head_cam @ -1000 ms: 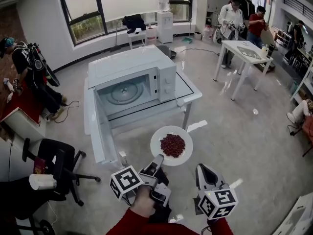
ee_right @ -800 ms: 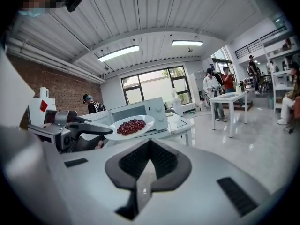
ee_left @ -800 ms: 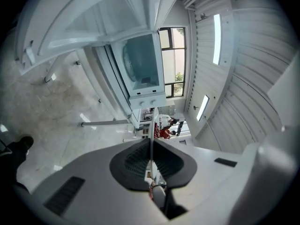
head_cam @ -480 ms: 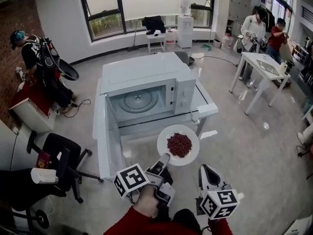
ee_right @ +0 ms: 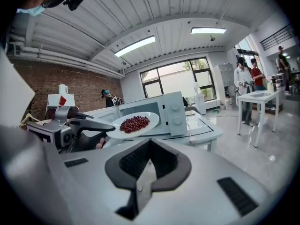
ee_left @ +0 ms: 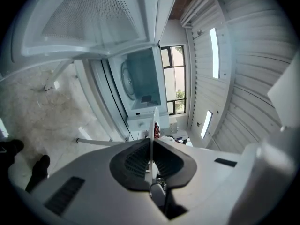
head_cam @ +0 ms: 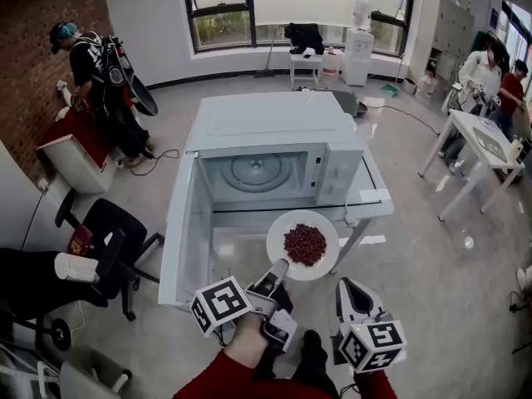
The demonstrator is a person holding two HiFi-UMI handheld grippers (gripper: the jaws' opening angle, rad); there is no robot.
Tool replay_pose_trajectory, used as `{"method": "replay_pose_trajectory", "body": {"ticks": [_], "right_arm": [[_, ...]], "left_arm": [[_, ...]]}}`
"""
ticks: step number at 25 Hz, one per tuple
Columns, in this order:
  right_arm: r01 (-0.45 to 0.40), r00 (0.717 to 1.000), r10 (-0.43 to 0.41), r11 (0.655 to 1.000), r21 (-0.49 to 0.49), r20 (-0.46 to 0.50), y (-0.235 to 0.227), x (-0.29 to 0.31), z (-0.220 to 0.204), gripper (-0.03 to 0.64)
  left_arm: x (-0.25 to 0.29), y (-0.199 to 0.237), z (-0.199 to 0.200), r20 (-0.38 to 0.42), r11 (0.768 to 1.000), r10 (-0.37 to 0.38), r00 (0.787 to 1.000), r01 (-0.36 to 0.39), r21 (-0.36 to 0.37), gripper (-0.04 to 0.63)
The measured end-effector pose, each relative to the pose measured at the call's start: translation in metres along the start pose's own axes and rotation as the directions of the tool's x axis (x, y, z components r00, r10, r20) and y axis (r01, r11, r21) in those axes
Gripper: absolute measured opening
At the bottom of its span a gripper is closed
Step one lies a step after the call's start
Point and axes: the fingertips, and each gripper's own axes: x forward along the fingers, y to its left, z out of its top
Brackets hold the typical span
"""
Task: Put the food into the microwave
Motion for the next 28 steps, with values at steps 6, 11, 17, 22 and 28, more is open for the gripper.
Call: {"method": "replay_pose_trajectory", "body": {"ticks": [6,11,17,22,28], "right_arm": [[-0.136,0.989,0.131,0.988,-0.068,-0.071,-0.021,0.036,0.013,0.014],[-0.227,0.969,0.212,0.966,-0.121,-0.124,-0.034,0.063,0.021,0.014],[-0.32,0.941,0.289,0.929,-0.187,-0.174,-0.03,0.097,0.021,0.014],[-0.359,0.927,0.325,0.912,-0.197,-0.185,-0.018,0.132,0.009,0.014],[-0.398,0.915,0.36,0.882,-0.254,-0.184,-0.008,0.169,-0.005,0.014]], "left_arm": [[0.025,0.003,0.021,0.156,0.999,0.024,0.987,-0.019,-0.034,0.021],[0.037,0.014,0.039,0.276,0.996,0.058,0.959,-0.038,-0.075,0.02],[0.045,0.037,0.062,0.368,0.994,0.073,0.927,-0.04,-0.097,0.021],[0.049,0.063,0.079,0.409,0.991,0.086,0.908,-0.037,-0.126,0.02],[0.056,0.086,0.1,0.439,0.993,0.078,0.895,-0.029,-0.118,0.021]]}}
